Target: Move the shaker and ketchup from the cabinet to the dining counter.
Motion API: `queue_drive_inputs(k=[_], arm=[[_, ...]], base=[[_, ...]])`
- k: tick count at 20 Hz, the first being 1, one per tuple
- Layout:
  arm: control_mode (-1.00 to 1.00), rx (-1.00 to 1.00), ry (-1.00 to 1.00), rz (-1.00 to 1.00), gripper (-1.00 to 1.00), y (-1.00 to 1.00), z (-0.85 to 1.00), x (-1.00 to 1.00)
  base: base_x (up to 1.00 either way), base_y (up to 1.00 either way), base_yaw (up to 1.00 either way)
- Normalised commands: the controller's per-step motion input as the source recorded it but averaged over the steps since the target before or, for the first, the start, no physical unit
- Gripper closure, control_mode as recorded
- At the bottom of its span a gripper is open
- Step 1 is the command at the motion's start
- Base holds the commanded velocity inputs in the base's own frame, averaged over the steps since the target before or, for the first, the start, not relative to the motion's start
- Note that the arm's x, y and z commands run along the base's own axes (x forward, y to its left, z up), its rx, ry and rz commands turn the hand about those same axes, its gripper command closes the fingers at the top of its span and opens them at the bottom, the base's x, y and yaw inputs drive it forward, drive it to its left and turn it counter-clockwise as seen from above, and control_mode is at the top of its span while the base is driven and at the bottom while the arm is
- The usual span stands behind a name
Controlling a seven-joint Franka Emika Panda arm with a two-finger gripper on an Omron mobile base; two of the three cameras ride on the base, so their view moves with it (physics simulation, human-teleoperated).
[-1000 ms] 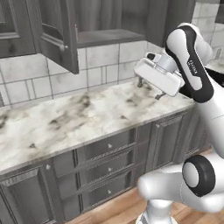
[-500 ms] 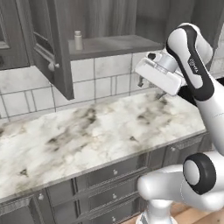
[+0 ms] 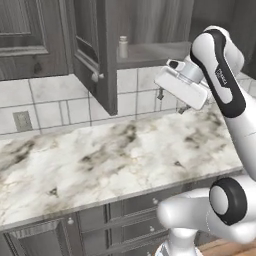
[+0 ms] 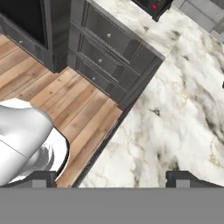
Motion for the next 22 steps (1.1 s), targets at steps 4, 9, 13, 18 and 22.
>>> queue_drive_inputs(k=[4, 9, 13, 18, 22], arm=[[1.00, 0.00, 0.00, 0.00, -1.00, 0.00, 0.00, 0.00], [1.00, 0.00, 0.00, 0.00, -1.00, 0.00, 0.00, 0.00], [1.00, 0.00, 0.00, 0.00, -1.00, 0.00, 0.00, 0.00], [-1.00, -0.27, -0.13, 0.19, -1.00, 0.41, 0.13, 0.39], [-1.00, -0.16, -0.24, 0.33, -1.00, -0.11, 0.64, 0.76]], base=[[0.59, 0.37, 0.24], [0.38, 0.38, 0.21], [0.27, 0.31, 0.22], [0.00, 0.00, 0.00], [0.00, 0.00, 0.00]])
